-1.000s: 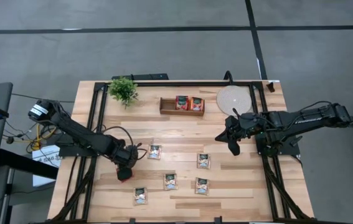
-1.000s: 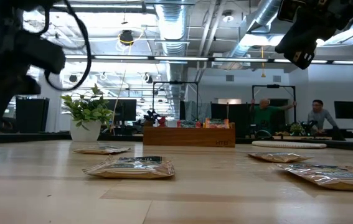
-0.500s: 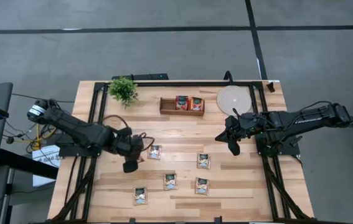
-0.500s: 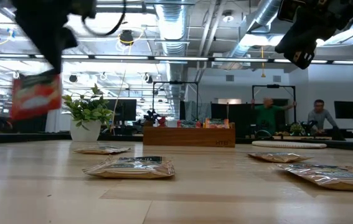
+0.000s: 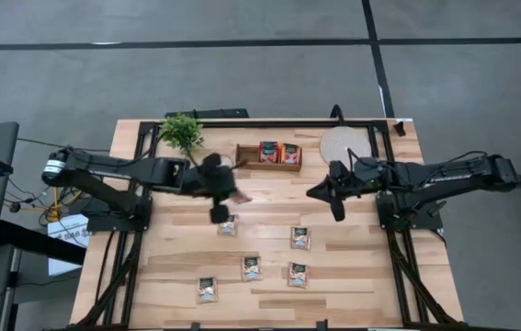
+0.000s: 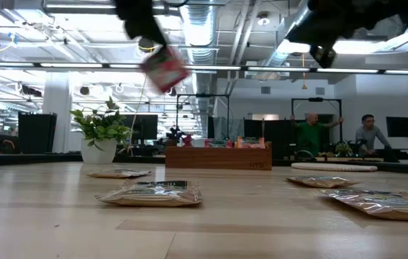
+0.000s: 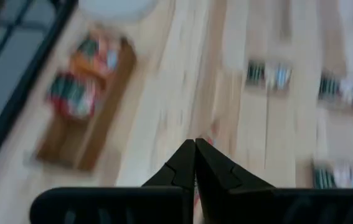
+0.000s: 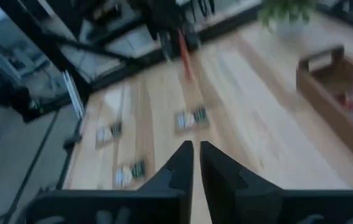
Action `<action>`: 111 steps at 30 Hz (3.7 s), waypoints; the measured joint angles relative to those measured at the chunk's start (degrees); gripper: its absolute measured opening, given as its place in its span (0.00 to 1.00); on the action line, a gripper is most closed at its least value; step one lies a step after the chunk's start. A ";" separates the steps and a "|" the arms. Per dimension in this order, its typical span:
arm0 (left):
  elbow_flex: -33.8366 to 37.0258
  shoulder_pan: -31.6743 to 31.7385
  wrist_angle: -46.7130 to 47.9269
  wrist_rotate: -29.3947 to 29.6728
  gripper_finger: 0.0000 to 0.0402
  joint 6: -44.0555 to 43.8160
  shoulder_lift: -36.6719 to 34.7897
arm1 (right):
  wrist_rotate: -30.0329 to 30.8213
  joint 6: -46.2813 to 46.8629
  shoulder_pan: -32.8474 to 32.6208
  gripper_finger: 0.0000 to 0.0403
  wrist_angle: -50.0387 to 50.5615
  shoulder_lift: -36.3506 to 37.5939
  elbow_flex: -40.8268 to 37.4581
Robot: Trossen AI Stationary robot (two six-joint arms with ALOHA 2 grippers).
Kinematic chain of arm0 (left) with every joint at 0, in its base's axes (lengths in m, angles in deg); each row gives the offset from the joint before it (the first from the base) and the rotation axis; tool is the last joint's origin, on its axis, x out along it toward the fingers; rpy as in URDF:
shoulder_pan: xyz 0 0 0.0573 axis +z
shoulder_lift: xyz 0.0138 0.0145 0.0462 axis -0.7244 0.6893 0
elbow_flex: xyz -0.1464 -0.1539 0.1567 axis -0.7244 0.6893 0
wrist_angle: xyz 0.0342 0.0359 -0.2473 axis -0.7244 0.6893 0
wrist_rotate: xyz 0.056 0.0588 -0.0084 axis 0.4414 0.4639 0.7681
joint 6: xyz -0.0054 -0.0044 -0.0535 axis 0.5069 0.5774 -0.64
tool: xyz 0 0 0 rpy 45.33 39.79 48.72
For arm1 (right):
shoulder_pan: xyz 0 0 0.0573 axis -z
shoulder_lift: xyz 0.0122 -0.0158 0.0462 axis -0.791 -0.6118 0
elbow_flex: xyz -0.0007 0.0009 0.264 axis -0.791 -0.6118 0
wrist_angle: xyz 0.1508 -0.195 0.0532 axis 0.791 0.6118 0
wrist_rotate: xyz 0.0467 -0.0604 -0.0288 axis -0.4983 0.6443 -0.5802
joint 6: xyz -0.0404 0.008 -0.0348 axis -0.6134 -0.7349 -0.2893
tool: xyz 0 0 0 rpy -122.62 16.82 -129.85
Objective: Pick & Place Tea
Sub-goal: Put the red tea bag into the middle section of the wooden organizer
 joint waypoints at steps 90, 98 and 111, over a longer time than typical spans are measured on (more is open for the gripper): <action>-14.59 13.23 -14.69 -9.80 0.00 18.82 17.35 | -8.87 -15.03 15.92 0.17 -3.41 -26.95 19.21; -14.59 13.23 -14.71 -9.80 0.00 18.80 17.31 | -8.90 -15.03 15.92 0.15 -3.72 -26.95 19.21; -14.59 13.26 -14.71 -10.86 0.00 18.76 17.31 | -9.49 -15.05 15.92 0.00 -3.74 -26.95 19.21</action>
